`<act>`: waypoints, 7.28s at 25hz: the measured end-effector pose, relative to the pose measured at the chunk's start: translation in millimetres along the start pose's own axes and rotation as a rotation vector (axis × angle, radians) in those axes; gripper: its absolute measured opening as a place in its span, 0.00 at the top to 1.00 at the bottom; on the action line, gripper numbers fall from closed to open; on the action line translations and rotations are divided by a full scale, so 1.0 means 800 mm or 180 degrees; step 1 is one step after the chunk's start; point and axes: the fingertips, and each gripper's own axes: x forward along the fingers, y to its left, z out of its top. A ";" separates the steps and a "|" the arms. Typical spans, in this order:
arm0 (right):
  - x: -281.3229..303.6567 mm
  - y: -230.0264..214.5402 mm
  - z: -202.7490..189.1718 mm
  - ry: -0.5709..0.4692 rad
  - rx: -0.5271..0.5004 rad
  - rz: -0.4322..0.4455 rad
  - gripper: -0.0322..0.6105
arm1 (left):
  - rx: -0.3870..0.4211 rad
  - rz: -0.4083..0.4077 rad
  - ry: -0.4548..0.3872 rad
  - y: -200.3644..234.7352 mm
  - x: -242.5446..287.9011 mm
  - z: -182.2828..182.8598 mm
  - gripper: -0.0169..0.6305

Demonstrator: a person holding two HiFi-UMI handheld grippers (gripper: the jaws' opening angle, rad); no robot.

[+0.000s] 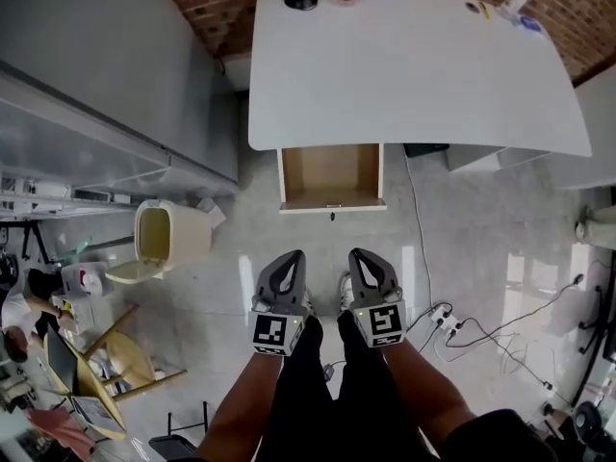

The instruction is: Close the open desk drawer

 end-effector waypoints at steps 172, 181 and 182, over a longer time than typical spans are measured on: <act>0.361 -0.193 -0.091 -0.1431 0.4368 0.0438 0.88 | 0.0060 0.0050 -0.0240 0.146 0.231 -0.169 0.96; 0.367 -0.201 -0.102 -0.1358 0.4391 0.0314 0.88 | -0.0031 0.0059 -0.0238 0.135 0.233 -0.163 0.96; 0.365 -0.198 -0.103 -0.1308 0.4356 0.0283 0.88 | -0.0038 0.0063 -0.0239 0.135 0.229 -0.162 0.96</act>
